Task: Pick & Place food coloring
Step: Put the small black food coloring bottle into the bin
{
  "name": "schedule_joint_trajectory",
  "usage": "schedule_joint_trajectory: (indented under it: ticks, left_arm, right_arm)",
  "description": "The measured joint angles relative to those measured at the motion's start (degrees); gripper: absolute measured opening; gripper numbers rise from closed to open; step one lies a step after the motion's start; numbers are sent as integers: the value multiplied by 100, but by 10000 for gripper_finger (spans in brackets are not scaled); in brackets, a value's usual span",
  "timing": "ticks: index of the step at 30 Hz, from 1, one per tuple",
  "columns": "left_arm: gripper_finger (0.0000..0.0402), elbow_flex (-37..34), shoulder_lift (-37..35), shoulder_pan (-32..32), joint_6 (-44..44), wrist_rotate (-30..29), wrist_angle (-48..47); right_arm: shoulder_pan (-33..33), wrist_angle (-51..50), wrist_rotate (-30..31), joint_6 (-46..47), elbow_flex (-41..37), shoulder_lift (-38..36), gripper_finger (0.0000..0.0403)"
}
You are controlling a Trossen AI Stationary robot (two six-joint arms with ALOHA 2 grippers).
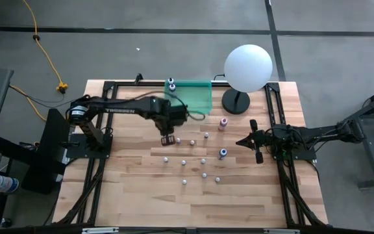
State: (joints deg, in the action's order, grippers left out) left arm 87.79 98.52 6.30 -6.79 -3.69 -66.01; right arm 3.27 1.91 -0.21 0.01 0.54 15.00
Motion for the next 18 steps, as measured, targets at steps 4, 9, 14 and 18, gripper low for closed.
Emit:
schedule_joint_trajectory:
  ticks: [4, 9, 14, 18]
  left_arm:
    - [38, 333, 0, 304, -308, 7, 6]
    - [38, 544, 125, 871, -815, 11, 37]
    - [38, 695, 426, 1388, -1286, 64, 226]
    - [38, 858, 744, 1720, -1774, 94, 347]
  right_arm:
    - [0, 2, 2, 0, 0, 0, 0]
    - [-2, 0, 0, 0, -1, 0, 0]
    - [0, 0, 0, 0, 0, 0, 0]
    - [-1, 1, 2, 0, -2, -2, 0]
